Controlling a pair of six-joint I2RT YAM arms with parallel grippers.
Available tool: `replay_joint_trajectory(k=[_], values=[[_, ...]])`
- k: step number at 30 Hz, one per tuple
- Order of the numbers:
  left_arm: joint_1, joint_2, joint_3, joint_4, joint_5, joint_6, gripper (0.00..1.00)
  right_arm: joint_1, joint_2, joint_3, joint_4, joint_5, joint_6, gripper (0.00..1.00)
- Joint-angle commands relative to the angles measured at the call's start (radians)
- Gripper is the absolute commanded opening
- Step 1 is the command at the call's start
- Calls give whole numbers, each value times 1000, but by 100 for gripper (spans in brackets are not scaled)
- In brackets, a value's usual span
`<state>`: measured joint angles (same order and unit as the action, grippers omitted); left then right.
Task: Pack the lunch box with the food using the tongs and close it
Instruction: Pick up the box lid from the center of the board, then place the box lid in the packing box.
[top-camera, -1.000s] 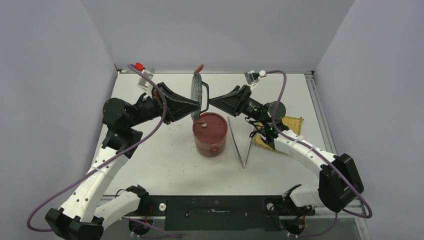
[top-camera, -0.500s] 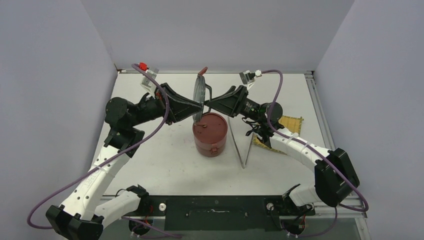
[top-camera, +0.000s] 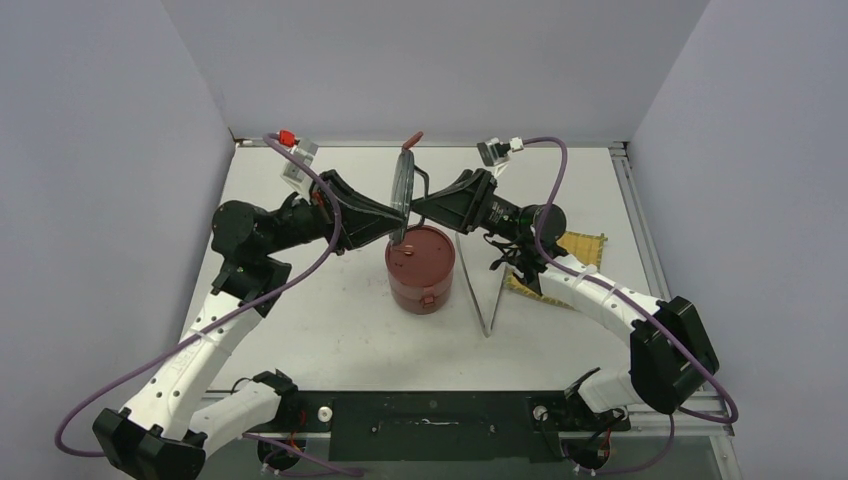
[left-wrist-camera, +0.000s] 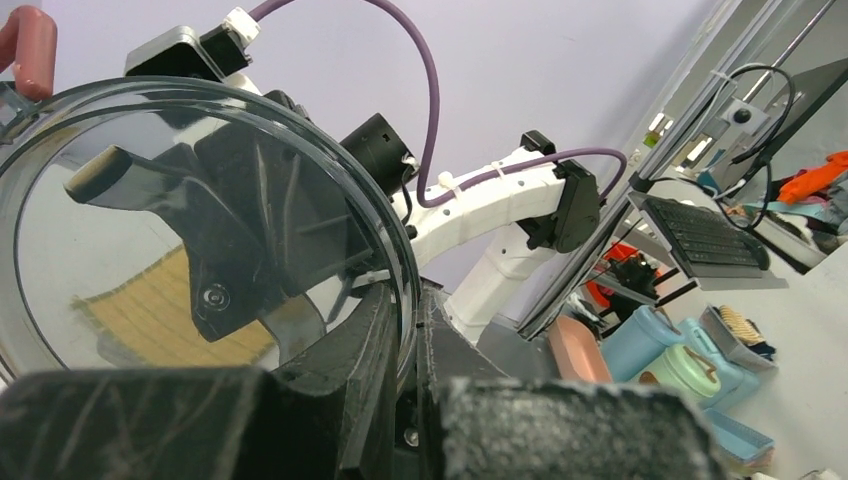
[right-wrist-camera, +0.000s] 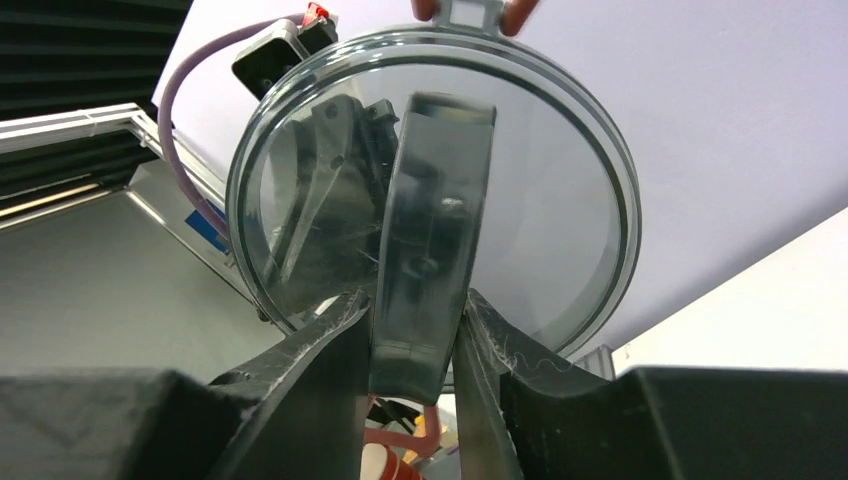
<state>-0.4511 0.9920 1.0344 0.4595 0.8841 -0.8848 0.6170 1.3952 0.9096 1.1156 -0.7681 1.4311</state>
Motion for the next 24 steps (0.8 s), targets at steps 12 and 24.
replay_joint_trajectory(k=[12,24], values=[[193,-38,-30,-406,-23,365,73,-44,-220,119,-839,199,-468,5],[271,-76,-145,-505,-276,445,96,-30,-47,514,-1730,391,-761,5]])
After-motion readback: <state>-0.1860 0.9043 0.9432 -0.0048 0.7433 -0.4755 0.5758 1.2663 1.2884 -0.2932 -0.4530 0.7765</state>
